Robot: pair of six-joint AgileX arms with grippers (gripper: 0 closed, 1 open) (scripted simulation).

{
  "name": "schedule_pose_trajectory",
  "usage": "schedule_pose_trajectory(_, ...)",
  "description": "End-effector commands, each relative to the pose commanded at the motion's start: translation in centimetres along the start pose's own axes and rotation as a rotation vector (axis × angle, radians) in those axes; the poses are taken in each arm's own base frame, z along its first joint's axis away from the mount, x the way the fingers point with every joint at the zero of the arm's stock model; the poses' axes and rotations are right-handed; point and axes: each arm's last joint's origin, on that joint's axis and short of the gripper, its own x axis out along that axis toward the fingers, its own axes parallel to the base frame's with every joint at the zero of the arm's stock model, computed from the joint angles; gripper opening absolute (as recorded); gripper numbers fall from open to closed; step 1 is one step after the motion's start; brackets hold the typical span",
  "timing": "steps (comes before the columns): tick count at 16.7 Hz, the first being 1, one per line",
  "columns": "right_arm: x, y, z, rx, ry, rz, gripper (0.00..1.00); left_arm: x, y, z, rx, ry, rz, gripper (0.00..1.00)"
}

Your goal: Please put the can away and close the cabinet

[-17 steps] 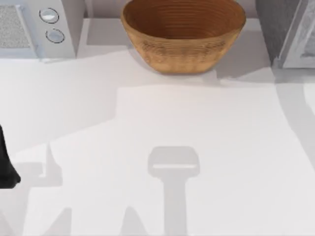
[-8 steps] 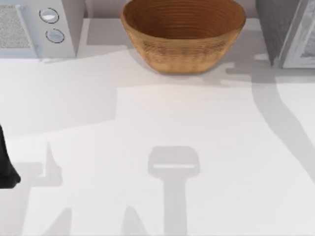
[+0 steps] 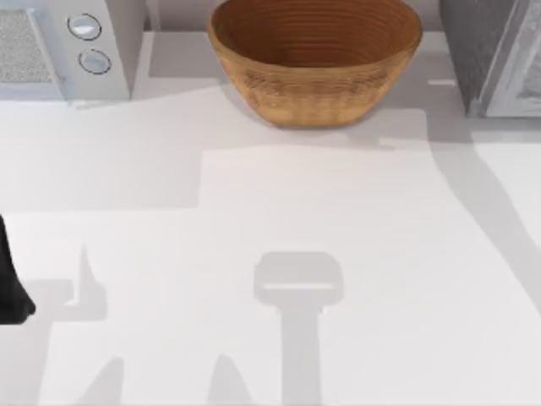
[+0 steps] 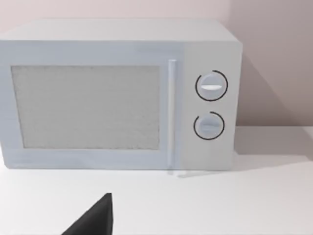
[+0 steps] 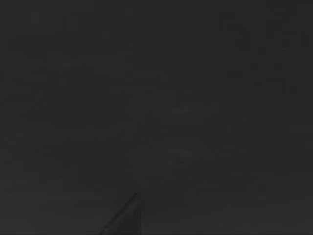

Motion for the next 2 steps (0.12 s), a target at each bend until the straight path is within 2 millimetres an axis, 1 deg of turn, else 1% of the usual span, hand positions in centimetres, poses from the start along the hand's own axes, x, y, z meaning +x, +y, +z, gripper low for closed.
schedule_pose_trajectory(2, 0.69, -0.18, 0.12, 0.003, -0.008, 0.000, 1.00, 0.00, 0.00, 0.00, 0.000, 0.000, 0.000, 1.00)
